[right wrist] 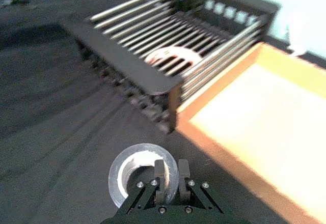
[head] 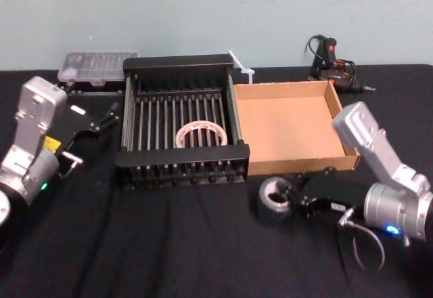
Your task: Pick up the white tape and place it into the black box , Pick up the silver tape and place it into the brown box.
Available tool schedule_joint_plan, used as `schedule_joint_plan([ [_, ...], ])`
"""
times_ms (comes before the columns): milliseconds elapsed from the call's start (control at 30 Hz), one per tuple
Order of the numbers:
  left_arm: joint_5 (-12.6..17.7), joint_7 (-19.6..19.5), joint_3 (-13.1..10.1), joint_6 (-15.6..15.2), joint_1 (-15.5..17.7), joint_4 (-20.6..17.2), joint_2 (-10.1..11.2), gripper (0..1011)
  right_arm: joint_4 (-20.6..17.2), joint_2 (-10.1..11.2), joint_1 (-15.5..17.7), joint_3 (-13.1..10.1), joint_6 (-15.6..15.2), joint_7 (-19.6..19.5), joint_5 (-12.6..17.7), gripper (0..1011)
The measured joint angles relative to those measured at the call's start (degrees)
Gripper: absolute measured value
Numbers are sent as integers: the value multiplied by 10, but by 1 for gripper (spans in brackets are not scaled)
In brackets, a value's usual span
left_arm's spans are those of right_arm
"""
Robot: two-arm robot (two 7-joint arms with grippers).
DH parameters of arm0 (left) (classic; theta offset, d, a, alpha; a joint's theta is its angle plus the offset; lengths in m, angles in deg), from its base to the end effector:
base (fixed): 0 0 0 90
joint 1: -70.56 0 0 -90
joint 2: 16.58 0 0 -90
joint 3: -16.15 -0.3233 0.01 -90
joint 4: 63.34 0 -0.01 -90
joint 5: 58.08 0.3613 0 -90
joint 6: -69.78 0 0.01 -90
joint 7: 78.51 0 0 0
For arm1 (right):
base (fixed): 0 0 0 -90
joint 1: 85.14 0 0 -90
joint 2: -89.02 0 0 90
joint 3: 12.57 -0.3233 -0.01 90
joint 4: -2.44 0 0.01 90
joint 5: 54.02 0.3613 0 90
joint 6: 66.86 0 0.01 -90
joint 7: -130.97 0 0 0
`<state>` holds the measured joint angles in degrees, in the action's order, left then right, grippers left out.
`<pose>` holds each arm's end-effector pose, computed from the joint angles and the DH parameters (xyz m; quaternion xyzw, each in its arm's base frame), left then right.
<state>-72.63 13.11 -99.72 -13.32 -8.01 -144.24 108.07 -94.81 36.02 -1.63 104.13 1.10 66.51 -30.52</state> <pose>0.4131 0.0877 -0.3392 0.1416 -0.1324 0.5799 0.7913 0.3739 -0.0373 -0.2945 -0.2326 0.0816 -0.3381 0.9083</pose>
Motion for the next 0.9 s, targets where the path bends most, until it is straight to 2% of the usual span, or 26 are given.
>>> schedule_joint_plan([
  [133,0,0,0,0,0,0,0,1001,0,-8,0,-21,1,-18,8,160],
  [367,0,0,0,0,0,0,0,1001,20,-35,-16,-50,-4,-58,10,160],
  [567,0,0,0,0,0,0,0,1001,50,-59,-45,-56,-8,-77,-7,160],
  [900,0,0,0,0,0,0,0,1001,114,-98,-99,-55,-14,-84,-33,160],
])
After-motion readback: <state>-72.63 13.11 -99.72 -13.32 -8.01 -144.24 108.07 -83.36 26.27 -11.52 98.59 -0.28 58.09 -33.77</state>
